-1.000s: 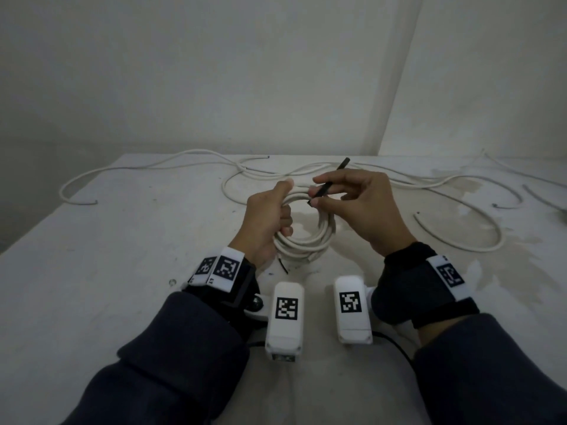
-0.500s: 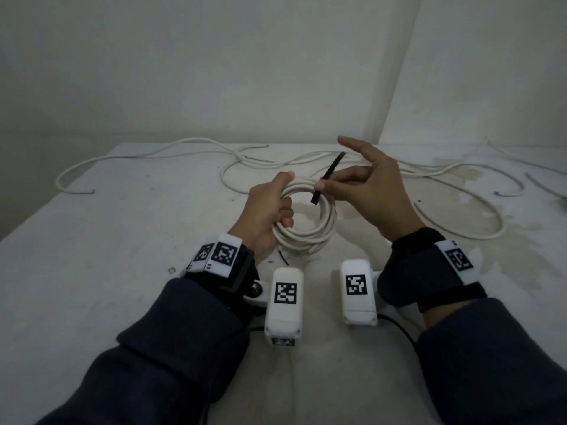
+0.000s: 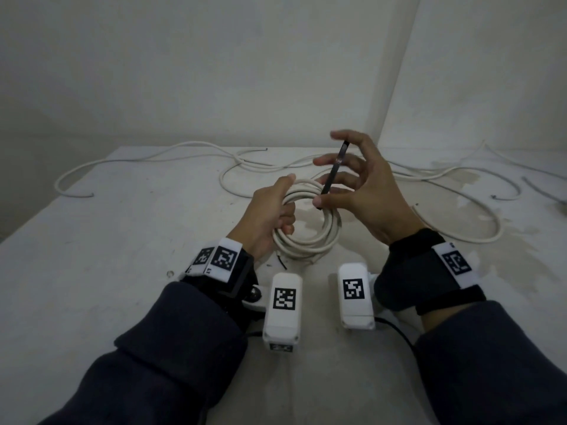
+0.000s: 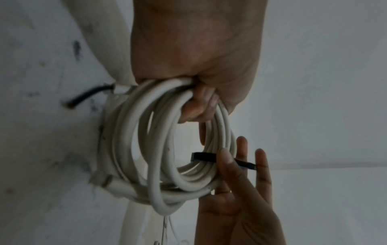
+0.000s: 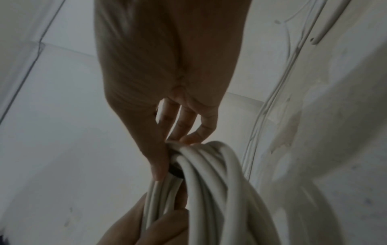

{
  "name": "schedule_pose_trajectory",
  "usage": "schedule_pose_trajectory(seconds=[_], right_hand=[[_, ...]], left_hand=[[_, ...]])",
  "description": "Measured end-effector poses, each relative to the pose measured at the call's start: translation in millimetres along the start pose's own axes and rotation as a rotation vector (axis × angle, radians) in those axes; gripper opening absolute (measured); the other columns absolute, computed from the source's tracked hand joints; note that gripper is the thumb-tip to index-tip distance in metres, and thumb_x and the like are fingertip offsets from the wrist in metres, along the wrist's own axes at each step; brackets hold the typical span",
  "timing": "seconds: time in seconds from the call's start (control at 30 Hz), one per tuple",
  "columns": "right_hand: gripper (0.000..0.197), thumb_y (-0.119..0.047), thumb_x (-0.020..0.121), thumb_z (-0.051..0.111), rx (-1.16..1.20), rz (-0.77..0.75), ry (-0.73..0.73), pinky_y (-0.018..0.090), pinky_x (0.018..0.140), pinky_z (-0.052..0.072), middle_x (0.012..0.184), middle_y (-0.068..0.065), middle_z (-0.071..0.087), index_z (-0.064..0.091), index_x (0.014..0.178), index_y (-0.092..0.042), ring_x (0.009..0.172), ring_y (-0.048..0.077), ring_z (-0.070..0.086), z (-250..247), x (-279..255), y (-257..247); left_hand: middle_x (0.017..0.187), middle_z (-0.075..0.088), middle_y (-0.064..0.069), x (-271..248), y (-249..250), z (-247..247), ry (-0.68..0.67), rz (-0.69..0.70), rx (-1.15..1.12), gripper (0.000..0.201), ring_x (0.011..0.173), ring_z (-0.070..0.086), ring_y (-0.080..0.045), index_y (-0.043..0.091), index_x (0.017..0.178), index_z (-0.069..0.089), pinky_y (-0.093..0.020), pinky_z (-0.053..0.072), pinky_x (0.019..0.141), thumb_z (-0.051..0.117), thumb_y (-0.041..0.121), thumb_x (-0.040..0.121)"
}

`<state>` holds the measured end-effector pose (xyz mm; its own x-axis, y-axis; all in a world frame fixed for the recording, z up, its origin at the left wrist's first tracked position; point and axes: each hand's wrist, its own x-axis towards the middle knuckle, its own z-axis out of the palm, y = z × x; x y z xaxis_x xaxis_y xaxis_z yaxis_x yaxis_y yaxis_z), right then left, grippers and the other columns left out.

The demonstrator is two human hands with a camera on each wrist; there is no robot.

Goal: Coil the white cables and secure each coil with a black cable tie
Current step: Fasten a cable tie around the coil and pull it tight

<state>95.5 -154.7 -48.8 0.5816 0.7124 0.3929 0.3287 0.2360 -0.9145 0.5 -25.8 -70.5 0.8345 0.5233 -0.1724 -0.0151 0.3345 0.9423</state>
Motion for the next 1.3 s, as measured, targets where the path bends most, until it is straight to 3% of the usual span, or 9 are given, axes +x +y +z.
schedule_pose_trajectory(seconds=[0.07, 0.13, 0.3, 0.4, 0.57, 0.73, 1.03, 1.17, 1.3], right_hand=[[0.097, 0.019, 0.062, 0.077, 0.019, 0.001, 0.0, 0.03, 0.076, 0.056, 0.105, 0.01, 0.068, 0.035, 0.133, -0.031, 0.08, 0.016, 0.067, 0, 0, 2], [0.095, 0.019, 0.062, 0.077, 0.001, 0.006, 0.015, 0.023, 0.072, 0.052, 0.095, 0.006, 0.072, 0.032, 0.134, -0.024, 0.078, 0.014, 0.065, 0, 1, 5], [0.039, 0.012, 0.066, 0.078, -0.098, -0.034, 0.012, 0.016, 0.061, 0.047, 0.082, 0.002, 0.073, 0.068, 0.096, -0.011, 0.076, 0.016, 0.065, 7, 3, 3], [0.018, 0.002, 0.082, 0.07, -0.088, -0.03, -0.002, 0.011, 0.063, 0.045, 0.08, -0.003, 0.072, 0.072, 0.097, -0.007, 0.067, 0.003, 0.064, 5, 3, 1], [0.024, -0.022, 0.091, 0.064, -0.368, 0.073, -0.149, 0.02, 0.078, 0.046, 0.083, -0.027, 0.069, 0.067, 0.11, -0.036, 0.078, -0.004, 0.062, -3, 3, 7], [0.024, -0.015, 0.092, 0.06, -0.112, 0.204, -0.162, 0.042, 0.085, 0.055, 0.094, 0.011, 0.074, 0.069, 0.108, -0.03, 0.088, 0.021, 0.067, 3, -1, 11], [0.026, -0.016, 0.089, 0.062, 0.068, 0.293, -0.101, 0.036, 0.087, 0.056, 0.103, 0.02, 0.072, 0.067, 0.114, -0.02, 0.095, 0.033, 0.069, 3, 1, 19], [0.023, -0.01, 0.085, 0.069, 0.012, 0.147, 0.045, 0.017, 0.071, 0.051, 0.091, 0.0, 0.074, 0.071, 0.107, -0.014, 0.082, 0.008, 0.069, 5, 3, 17], [0.026, 0.0, 0.077, 0.075, 0.053, 0.049, 0.124, 0.018, 0.072, 0.053, 0.083, -0.001, 0.074, 0.073, 0.1, -0.011, 0.078, 0.013, 0.071, 5, 3, 13]], left_hand=[[0.04, 0.025, 0.006, 0, 0, 0, -0.002, -0.005, -0.013, 0.03, 0.031, 0.019, -0.007, 0.019, 0.07, 0.04, -0.015, 0.022, 0.035, 0.047, 0.031, 0.096], [0.04, 0.025, 0.006, 0, 0, 2, 0.013, 0.005, 0.003, 0.03, 0.031, 0.019, -0.008, 0.019, 0.069, 0.04, -0.015, 0.021, 0.036, 0.047, 0.03, 0.096], [0.039, 0.026, 0.007, 0, 0, 2, 0.04, 0.018, 0.026, 0.03, 0.031, 0.02, -0.008, 0.019, 0.068, 0.042, -0.015, 0.021, 0.036, 0.048, 0.03, 0.095], [0.039, 0.026, 0.007, 0, 0, 2, 0.058, 0.015, 0.044, 0.03, 0.032, 0.02, -0.008, 0.019, 0.067, 0.042, -0.017, 0.022, 0.036, 0.05, 0.031, 0.094], [0.039, 0.027, 0.006, -1, 0, 2, 0.053, 0.009, 0.063, 0.032, 0.032, 0.021, -0.009, 0.019, 0.066, 0.043, -0.016, 0.023, 0.037, 0.051, 0.033, 0.094], [0.039, 0.028, 0.006, -1, 1, 2, 0.049, 0.008, 0.081, 0.033, 0.031, 0.023, -0.008, 0.017, 0.065, 0.046, -0.016, 0.025, 0.037, 0.05, 0.033, 0.095], [0.04, 0.028, 0.008, -1, 0, -1, 0.022, -0.035, 0.043, 0.031, 0.032, 0.022, -0.007, 0.02, 0.069, 0.044, -0.017, 0.024, 0.038, 0.05, 0.035, 0.096], [0.041, 0.027, 0.007, -1, 2, -2, -0.01, -0.052, 0.038, 0.031, 0.033, 0.021, -0.007, 0.021, 0.07, 0.044, -0.017, 0.026, 0.038, 0.05, 0.036, 0.096], [0.041, 0.03, 0.007, -4, 6, -2, -0.07, -0.07, 0.059, 0.032, 0.033, 0.023, -0.007, 0.02, 0.071, 0.046, -0.016, 0.029, 0.037, 0.048, 0.036, 0.097]])
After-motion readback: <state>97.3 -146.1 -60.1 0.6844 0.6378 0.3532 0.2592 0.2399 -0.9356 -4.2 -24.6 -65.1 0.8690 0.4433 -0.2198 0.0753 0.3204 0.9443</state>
